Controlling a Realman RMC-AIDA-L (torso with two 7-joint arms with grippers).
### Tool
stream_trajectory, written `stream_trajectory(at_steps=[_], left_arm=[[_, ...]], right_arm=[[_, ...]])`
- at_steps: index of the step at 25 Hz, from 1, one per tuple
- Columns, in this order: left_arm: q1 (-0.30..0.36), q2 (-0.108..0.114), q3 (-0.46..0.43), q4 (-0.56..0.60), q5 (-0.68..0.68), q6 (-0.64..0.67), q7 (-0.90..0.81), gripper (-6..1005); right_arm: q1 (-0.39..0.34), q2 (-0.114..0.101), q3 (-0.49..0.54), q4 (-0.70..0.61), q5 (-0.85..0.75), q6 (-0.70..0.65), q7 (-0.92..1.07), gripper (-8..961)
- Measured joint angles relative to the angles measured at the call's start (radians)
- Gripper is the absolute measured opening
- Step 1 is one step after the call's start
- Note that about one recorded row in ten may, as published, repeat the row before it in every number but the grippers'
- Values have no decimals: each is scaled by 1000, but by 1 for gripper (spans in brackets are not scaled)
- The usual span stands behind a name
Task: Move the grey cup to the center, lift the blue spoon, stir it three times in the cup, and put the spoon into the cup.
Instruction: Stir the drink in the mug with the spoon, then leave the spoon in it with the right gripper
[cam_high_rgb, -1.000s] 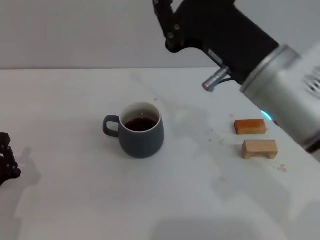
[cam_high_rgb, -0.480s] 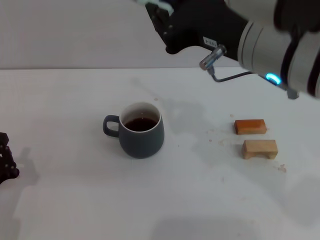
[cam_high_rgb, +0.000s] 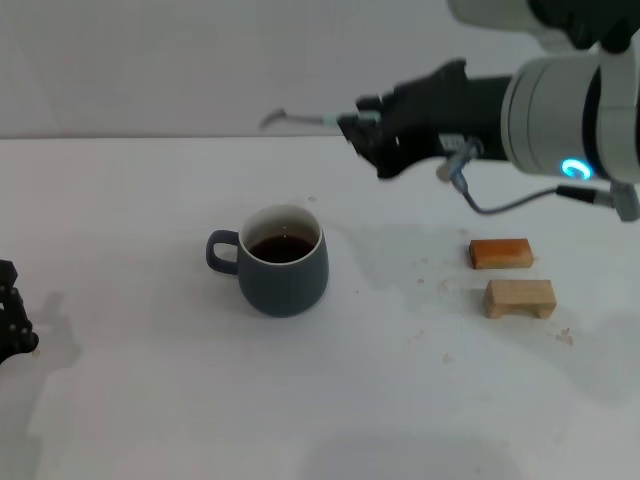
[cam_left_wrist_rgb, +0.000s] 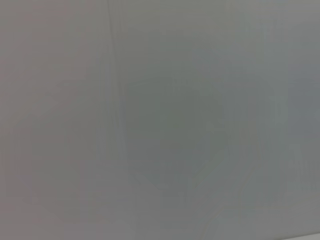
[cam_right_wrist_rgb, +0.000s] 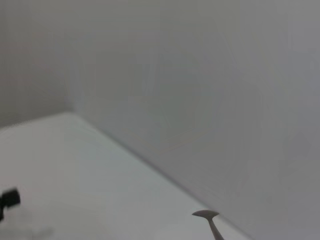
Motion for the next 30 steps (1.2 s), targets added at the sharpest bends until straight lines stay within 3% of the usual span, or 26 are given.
stream_trajectory(at_steps=[6,11,18,30], left_arm=[[-3,0,2,-3,0,0,0,-2],[-3,0,2,-2,1,0,0,-2],[0,0,2,-5,1,0,0,-2],[3,-2,1,-7,1,4,0,-2]], right_arm=[[43,1,5,-27,-2,139,12,159],[53,1,2,-28,-3,177,18,159],[54,1,-2,-44,-3,188,21,159],[92,2,-49,-181,4,115,10,160]])
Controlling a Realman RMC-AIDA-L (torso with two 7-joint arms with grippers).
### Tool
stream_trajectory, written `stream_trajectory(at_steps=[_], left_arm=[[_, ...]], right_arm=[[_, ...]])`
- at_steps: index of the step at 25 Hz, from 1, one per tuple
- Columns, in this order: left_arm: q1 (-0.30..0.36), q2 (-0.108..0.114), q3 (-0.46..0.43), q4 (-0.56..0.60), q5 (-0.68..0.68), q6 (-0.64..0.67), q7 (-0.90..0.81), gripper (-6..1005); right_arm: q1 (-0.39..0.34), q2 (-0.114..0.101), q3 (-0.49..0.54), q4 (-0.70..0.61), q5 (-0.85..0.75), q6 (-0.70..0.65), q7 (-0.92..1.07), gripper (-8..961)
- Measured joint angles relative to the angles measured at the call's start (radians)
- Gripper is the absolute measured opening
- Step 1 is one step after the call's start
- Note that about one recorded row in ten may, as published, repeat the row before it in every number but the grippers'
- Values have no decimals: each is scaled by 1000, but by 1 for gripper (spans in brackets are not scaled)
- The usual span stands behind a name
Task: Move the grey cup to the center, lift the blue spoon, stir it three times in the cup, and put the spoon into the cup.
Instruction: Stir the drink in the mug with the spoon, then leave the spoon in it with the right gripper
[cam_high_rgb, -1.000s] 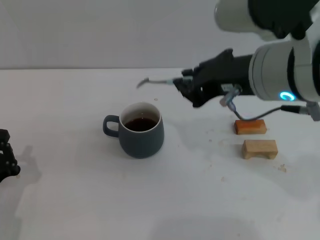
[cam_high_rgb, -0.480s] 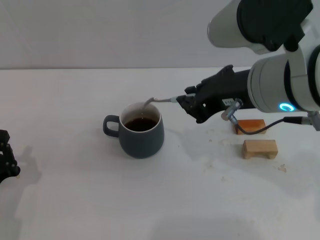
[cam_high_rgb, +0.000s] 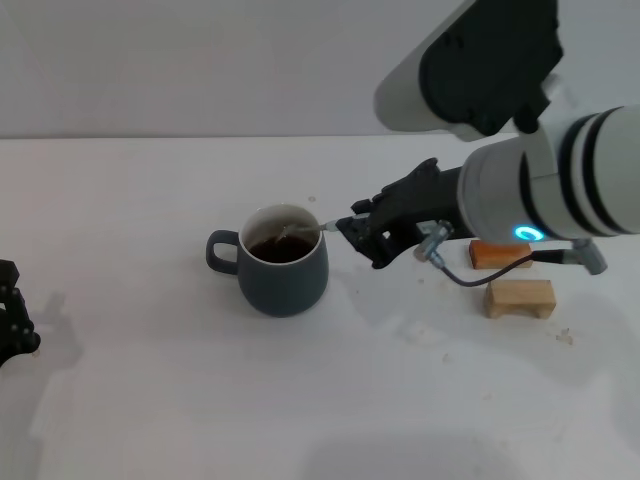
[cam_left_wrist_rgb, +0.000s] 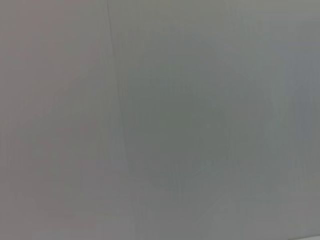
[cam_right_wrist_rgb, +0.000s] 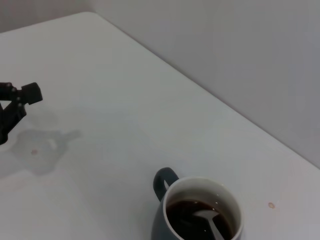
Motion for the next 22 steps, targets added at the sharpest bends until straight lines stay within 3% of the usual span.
stream_trajectory(at_steps=[22], left_arm=[[12,2,0,5,0,25,0,-2]], right_arm=[[83,2,-85,-215,6,-169,-15,161]])
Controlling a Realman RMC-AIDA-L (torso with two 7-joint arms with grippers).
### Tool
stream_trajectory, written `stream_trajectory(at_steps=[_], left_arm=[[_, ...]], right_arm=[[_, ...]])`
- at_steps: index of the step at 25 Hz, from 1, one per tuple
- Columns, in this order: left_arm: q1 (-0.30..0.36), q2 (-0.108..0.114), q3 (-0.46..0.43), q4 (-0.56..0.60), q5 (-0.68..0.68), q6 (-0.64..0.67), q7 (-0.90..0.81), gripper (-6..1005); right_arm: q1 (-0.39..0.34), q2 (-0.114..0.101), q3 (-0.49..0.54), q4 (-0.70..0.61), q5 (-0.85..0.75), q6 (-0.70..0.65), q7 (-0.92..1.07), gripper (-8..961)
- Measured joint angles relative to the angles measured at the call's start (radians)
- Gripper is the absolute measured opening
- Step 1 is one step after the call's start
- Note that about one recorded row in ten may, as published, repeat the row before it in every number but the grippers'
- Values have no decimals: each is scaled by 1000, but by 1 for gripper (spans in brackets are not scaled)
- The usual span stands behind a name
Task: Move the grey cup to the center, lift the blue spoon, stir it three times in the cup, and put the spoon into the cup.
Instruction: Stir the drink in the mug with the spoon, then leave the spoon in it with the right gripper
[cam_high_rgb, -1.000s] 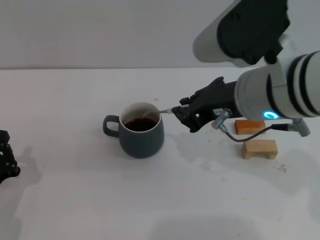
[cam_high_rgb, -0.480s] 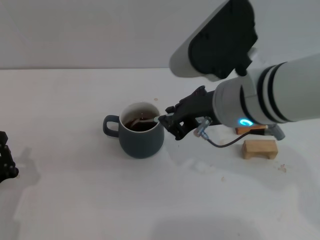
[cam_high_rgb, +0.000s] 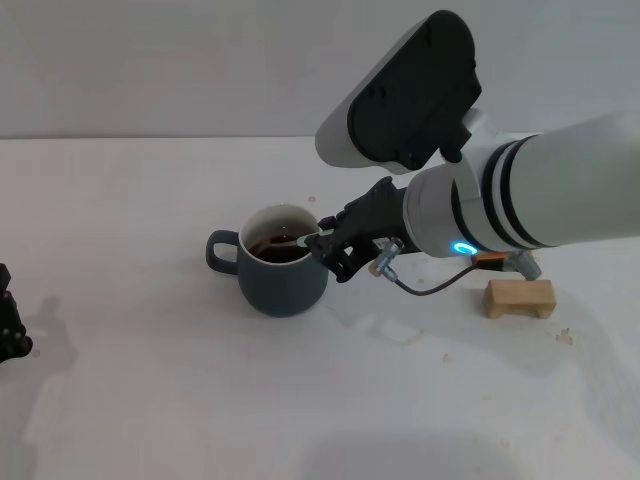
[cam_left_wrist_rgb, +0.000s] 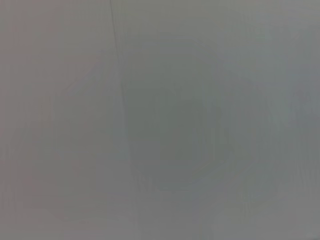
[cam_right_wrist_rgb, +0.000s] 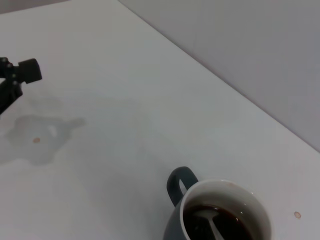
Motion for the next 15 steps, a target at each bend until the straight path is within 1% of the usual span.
stream_trajectory(at_steps=[9,15], left_arm=[[4,0,0,0,0,1,0,-2],[4,0,0,1,0,1,0,-2]], right_arm=[[19,0,4,-73,0,-45,-22,161],[15,-2,21,-86,-8,-50,-24,160]])
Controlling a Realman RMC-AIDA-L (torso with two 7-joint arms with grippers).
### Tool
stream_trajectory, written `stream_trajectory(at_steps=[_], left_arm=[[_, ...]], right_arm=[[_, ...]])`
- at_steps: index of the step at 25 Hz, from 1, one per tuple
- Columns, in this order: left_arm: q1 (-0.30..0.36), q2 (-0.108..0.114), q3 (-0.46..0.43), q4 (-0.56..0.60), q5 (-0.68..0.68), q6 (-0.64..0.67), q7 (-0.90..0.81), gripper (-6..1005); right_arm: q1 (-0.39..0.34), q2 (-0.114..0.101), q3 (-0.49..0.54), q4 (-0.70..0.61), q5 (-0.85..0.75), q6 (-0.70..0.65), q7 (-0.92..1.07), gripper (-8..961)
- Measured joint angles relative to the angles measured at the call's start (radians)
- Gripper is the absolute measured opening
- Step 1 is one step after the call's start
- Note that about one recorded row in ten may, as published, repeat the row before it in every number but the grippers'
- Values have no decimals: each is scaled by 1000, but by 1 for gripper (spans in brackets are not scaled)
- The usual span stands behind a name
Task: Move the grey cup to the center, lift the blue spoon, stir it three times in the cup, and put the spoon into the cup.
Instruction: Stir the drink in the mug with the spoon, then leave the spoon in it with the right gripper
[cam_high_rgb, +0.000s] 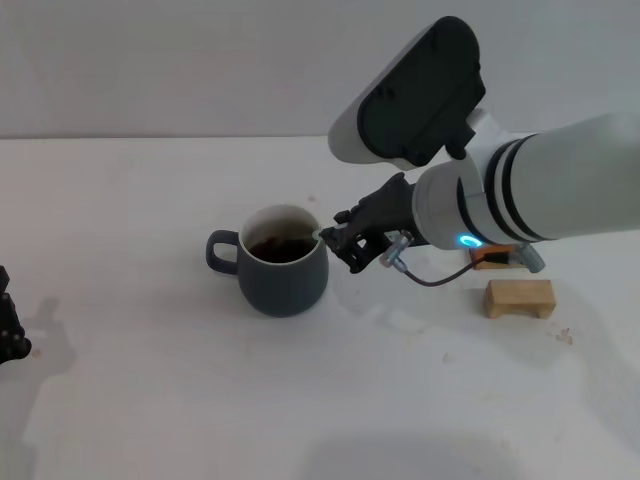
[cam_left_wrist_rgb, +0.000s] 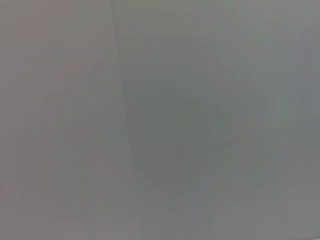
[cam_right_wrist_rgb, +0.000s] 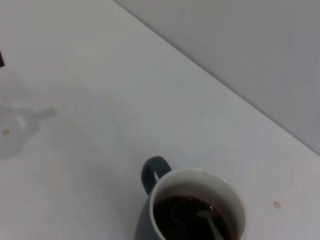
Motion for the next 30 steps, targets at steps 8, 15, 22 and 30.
stream_trajectory(at_steps=[8,15,22,30], left_arm=[[-4,-1,9,1,0,-3,0,-2],[-8,-2,9,0,0,-4,0,-2],[-8,-2,9,-2,0,-1,0,-2],[-8,-2,9,-6,0,0,0,-2]], right_arm=[[-42,-1,2,45,-1,23,0,160],[-38,2,-34,51,7,14,0,161],[14,4,-68,0,9,-45,0,161],[46,2,-54,-66,8,-77,0,160]])
